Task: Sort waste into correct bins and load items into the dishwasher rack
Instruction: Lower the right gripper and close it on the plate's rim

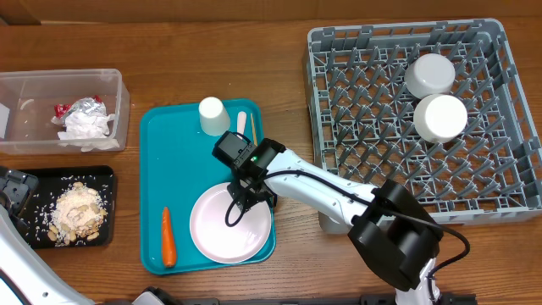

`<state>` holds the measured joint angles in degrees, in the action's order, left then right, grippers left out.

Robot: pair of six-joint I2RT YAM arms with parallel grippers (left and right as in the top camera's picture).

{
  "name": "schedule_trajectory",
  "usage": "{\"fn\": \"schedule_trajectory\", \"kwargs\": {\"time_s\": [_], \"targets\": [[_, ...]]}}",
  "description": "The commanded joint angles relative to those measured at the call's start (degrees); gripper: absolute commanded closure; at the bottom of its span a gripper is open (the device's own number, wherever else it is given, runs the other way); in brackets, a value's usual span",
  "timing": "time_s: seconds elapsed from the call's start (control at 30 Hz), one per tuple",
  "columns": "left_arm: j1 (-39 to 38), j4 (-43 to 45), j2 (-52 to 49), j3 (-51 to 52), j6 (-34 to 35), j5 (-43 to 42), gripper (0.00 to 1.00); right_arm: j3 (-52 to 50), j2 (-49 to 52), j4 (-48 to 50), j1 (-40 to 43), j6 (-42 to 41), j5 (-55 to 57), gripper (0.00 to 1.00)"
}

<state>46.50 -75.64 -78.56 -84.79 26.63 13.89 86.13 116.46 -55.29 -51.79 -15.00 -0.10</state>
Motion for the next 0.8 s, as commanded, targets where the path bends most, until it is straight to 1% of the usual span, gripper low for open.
{"fn": "schedule_trajectory", "kwargs": {"time_s": [0.0,0.27,0.43,0.63,0.77], "targets": [[0.1,0.0,-0.2,-1.2,0.6,-0.2,0.00,-0.4,2.1,0.2,0.0,0.5,-1.2,0.29],[0.1,0.0,-0.2,-1.2,0.6,-0.2,0.00,-0.3,2.7,-0.1,0.0,0.3,-2.6,0.30],[0.1,0.0,-0.2,-1.2,0.6,-0.2,0.00,-0.3,2.7,-0.9,0.0,0.2,-2.7,0.40],[0.1,0.0,-0.2,-1.2,0.6,-0.2,0.00,-0.3,2.7,-0.7,0.0,0.0,-6.1,0.44],[0.1,0.0,-0.2,-1.2,0.6,-0.2,0.00,-0.3,2.7,-0.7,0.0,-0.2,-6.1,0.52]]}}
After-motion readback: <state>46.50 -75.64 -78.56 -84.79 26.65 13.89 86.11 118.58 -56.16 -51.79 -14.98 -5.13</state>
